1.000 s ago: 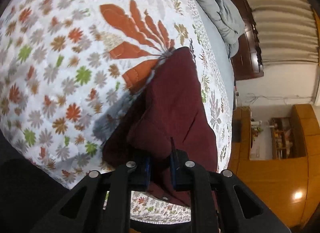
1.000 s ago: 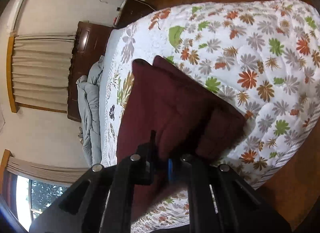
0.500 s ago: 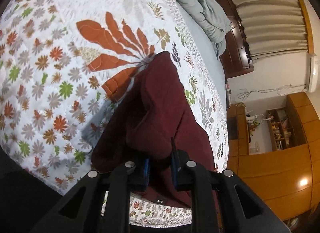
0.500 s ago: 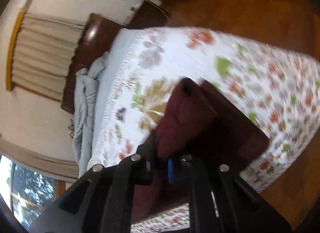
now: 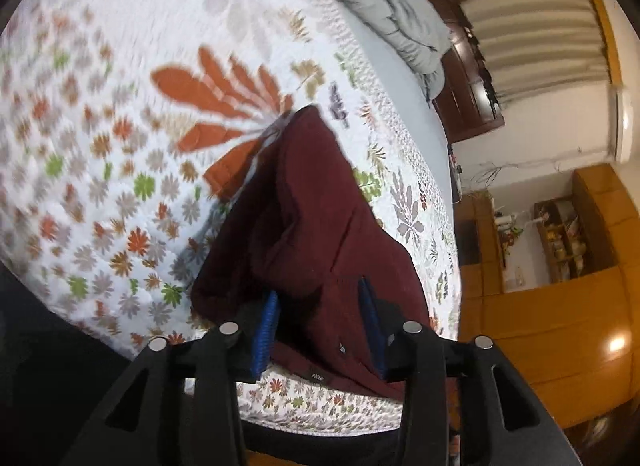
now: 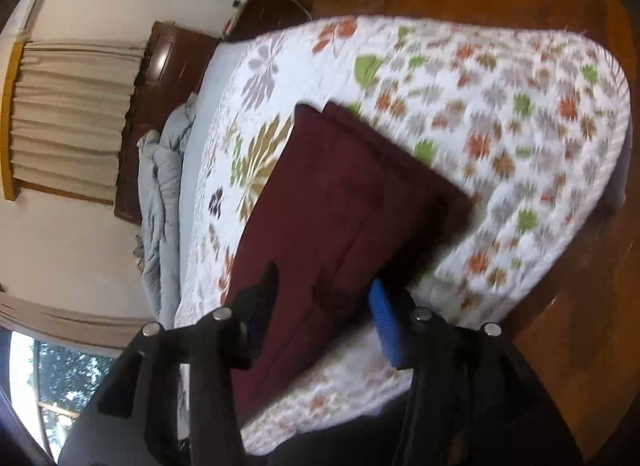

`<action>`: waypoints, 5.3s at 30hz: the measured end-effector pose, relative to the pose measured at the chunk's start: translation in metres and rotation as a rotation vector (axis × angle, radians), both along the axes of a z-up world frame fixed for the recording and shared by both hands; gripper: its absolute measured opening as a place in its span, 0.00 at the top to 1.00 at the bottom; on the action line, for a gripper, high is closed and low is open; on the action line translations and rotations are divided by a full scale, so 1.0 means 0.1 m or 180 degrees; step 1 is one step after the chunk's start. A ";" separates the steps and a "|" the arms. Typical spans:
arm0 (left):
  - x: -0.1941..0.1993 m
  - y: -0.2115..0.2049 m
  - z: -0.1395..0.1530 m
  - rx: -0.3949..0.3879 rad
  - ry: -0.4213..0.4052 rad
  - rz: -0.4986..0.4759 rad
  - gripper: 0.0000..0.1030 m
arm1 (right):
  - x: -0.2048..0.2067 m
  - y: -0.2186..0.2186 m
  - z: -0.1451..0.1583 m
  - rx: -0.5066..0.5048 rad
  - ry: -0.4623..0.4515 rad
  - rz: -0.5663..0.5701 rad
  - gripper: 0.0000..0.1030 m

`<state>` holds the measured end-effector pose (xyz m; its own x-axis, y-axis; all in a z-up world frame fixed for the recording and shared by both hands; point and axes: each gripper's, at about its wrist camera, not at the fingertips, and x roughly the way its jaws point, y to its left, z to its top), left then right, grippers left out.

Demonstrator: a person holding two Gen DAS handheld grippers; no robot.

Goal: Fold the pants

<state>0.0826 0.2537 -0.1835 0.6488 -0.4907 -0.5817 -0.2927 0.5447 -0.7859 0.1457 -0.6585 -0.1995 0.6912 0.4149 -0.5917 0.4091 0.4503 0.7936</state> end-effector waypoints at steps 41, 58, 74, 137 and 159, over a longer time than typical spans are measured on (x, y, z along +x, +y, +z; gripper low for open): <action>0.16 -0.35 0.06 0.0854 -0.0268 -0.0449 0.53 | 2.42 4.25 0.39 -0.1141 -0.0202 0.3271 0.65; -0.03 -0.14 -0.34 -0.0400 0.0377 0.0051 0.33 | 0.61 5.11 -0.32 0.0716 0.0046 0.2400 0.37; -0.02 -0.28 -0.34 -0.0387 0.0456 0.0077 0.33 | 0.70 5.26 -0.60 0.1016 0.0358 0.2000 0.38; 0.48 -0.85 0.13 0.1308 -0.0302 -0.0475 0.26 | -0.39 0.85 0.03 0.0060 -0.0547 -0.0144 0.44; 0.67 -0.98 -0.13 0.1655 0.0036 -0.0406 0.14 | -0.44 -0.39 -0.26 0.0408 -0.1140 -0.0686 0.30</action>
